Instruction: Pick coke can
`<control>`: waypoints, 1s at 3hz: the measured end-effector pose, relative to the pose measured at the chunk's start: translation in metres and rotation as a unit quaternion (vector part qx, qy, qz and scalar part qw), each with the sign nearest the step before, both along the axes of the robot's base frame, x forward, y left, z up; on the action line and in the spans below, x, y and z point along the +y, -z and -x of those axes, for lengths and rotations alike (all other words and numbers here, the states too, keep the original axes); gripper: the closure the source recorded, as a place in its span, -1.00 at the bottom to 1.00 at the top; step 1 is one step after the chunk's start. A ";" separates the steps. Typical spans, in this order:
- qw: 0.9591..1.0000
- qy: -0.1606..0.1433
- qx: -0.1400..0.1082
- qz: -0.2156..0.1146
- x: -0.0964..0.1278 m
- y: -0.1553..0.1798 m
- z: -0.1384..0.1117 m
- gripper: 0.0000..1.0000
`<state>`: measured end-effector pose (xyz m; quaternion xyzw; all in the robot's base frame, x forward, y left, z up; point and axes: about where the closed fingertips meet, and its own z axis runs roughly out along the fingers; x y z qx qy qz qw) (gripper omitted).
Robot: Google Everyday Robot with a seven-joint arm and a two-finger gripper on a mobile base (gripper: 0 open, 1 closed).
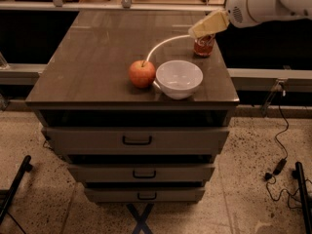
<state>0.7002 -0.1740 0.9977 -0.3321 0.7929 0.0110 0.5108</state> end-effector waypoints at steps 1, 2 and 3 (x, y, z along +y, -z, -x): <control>0.996 0.047 -0.028 -0.073 -0.012 0.008 -0.033 -1.00; 0.993 0.065 -0.034 -0.095 -0.017 0.013 -0.052 -1.00; 0.992 0.068 -0.022 -0.105 -0.026 0.034 -0.082 -1.00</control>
Offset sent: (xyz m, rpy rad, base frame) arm 0.0736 -0.0281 -0.0188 0.2467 -0.0872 -0.1805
